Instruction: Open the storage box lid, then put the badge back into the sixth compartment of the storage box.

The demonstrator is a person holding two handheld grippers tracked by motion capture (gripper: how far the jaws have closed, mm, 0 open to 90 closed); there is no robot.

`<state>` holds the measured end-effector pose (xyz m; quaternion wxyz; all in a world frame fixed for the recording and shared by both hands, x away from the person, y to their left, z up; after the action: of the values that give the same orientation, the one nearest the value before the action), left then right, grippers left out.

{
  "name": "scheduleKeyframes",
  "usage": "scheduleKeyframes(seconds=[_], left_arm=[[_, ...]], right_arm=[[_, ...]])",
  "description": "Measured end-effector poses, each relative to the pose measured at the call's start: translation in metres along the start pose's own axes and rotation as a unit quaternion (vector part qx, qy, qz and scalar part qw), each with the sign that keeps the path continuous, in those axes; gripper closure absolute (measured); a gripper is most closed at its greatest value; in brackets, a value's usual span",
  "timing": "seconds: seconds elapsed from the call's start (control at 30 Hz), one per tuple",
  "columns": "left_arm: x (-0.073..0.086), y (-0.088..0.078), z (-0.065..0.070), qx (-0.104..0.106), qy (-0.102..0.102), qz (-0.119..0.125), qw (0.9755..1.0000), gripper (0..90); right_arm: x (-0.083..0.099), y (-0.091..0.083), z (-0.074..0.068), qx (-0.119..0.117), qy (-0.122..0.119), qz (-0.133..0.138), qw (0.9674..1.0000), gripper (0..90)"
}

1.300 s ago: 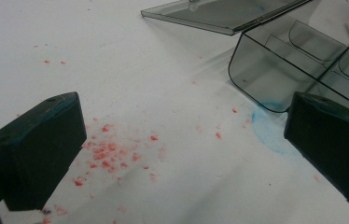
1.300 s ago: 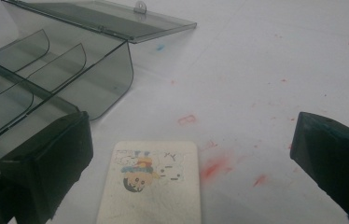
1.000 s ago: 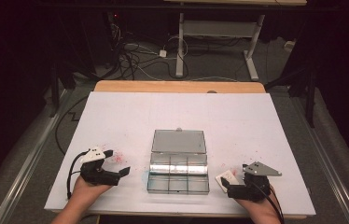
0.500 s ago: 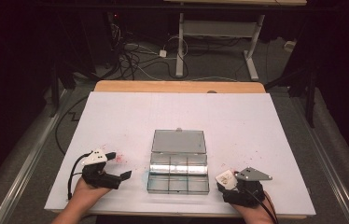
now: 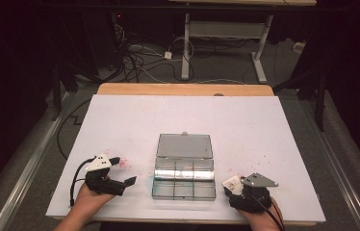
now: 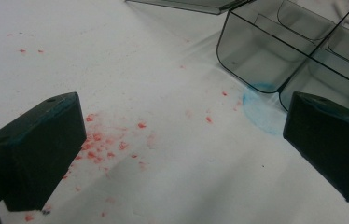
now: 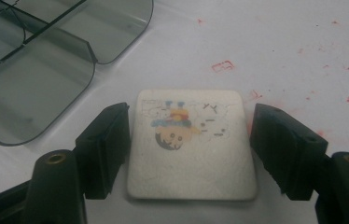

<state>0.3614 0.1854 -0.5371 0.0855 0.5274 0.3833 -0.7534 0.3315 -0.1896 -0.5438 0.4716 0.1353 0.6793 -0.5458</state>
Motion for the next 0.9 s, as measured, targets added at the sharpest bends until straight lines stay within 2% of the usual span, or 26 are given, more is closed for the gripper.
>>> scheduleKeyframes(seconds=[0.1,0.63,0.77,0.9], left_arm=[[0.0001,0.0002,0.0009,-0.004,0.007,0.000,1.0000,0.0],[-0.0011,-0.0020,0.0014,0.001,0.005,0.013,0.9999,0.0],[-0.0011,-0.0029,0.0030,0.003,0.013,0.017,0.9998,0.0],[-0.0012,-0.0029,0.0033,0.002,0.015,0.018,0.9997,0.0]], right_arm=[[-0.0002,-0.0004,0.0005,0.002,0.000,0.002,1.0000,33.0],[-0.0010,-0.0008,0.0009,-0.001,0.002,0.005,1.0000,33.2],[-0.0027,-0.0018,0.0010,-0.009,0.009,0.011,0.9999,33.2],[-0.0051,-0.0032,-0.0002,-0.013,0.005,0.014,0.9998,33.2]])
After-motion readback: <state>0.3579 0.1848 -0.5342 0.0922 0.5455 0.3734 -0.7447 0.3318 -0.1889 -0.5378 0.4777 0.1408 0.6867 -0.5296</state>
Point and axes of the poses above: each handheld gripper's, and its own axes: y roughly forward along the jaws, x roughly out of its underside, z roughly to its right, the point moved 9 cm from there along y, roughly forward along the jaws, and after that the axes turned 5 degrees about z, right-handed, at the moved point
